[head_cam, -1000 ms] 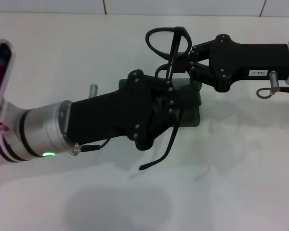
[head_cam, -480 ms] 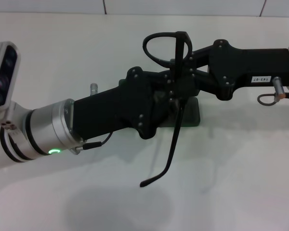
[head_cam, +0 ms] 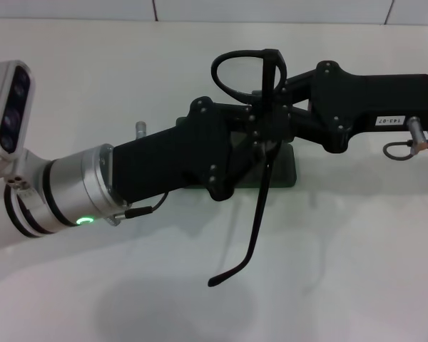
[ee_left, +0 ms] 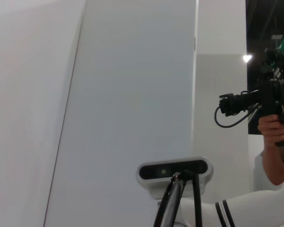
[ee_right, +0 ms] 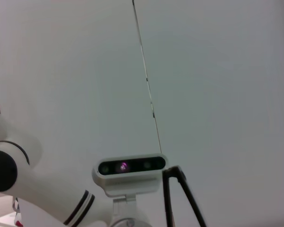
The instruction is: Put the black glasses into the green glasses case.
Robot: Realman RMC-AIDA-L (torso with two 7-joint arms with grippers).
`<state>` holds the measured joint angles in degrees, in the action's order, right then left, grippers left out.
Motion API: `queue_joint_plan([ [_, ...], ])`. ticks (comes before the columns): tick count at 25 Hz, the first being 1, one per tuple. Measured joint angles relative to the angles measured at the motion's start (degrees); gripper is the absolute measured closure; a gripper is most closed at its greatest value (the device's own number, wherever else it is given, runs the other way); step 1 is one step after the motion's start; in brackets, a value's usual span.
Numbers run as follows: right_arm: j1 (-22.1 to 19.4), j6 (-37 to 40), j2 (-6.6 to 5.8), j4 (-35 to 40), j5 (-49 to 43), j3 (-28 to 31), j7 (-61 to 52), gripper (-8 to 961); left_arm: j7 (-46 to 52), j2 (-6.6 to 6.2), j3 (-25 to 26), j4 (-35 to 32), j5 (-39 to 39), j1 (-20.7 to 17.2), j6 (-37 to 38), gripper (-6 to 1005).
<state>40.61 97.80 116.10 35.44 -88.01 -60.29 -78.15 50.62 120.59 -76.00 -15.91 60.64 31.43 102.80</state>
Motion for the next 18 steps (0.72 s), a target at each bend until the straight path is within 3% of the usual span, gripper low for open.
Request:
queue_joint_plan([
  [12, -0.71, -1.64, -0.06, -0.08, 0.54, 0.62, 0.88, 868, -0.83, -0.08, -0.22, 0.0, 0.03, -0.39, 2.57, 970],
  [18, -2.51, -1.09, -0.87, 0.38, 2.39, 3.63, 1.23, 868, -2.66, -0.84, 0.03, -0.02, 0.43, -2.11, 5.8, 969],
])
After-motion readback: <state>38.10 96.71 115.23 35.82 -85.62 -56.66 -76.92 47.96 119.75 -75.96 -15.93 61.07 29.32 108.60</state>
